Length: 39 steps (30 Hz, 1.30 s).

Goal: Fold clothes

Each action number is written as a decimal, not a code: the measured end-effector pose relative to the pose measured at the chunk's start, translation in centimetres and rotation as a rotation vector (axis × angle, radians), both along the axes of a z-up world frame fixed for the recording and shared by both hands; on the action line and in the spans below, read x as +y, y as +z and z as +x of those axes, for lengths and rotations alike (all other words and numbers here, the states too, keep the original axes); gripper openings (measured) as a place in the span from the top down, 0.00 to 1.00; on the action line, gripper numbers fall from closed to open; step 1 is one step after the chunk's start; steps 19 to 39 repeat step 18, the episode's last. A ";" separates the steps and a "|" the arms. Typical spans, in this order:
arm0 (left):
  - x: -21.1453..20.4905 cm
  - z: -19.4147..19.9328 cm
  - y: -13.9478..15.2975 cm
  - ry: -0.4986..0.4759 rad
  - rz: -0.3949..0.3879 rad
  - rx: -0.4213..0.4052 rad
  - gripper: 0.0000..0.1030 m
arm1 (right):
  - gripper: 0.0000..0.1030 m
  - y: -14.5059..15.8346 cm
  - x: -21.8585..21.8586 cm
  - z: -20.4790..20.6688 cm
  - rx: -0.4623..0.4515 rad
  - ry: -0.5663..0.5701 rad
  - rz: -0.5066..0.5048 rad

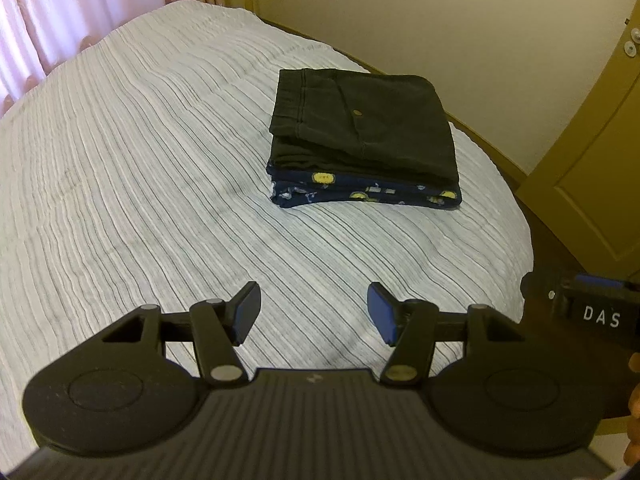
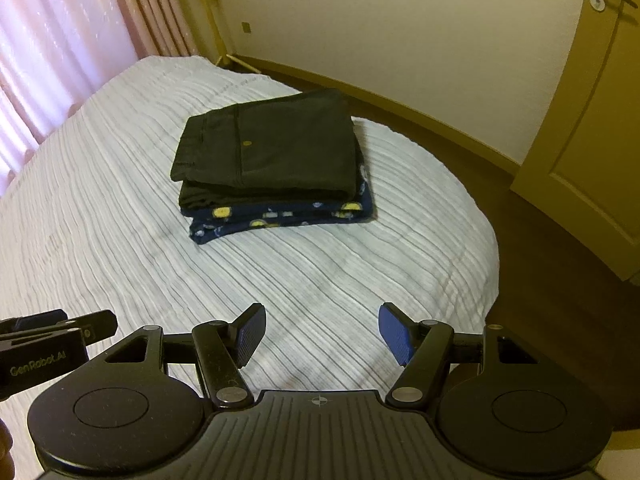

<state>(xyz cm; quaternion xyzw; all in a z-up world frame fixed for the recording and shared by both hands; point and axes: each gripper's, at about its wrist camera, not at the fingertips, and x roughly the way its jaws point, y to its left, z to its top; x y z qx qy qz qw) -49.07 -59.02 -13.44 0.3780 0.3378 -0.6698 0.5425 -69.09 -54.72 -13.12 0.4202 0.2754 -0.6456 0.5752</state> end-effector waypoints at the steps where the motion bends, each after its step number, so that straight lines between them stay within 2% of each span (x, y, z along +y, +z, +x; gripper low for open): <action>1: -0.2 0.0 -0.1 0.000 0.002 0.000 0.46 | 0.36 -0.1 -0.1 0.0 0.000 0.001 0.003; 10: -1.2 -0.3 -0.2 0.010 -0.018 -0.001 0.46 | 0.36 -0.7 -1.3 -0.2 -0.003 0.003 0.012; 18: -1.1 -0.3 0.4 0.019 -0.075 0.006 0.46 | 0.36 -0.7 -1.6 -0.2 0.003 0.017 0.009; 39: -1.1 -0.3 0.4 0.019 -0.075 0.006 0.46 | 0.36 -0.7 -1.6 -0.2 0.003 0.017 0.009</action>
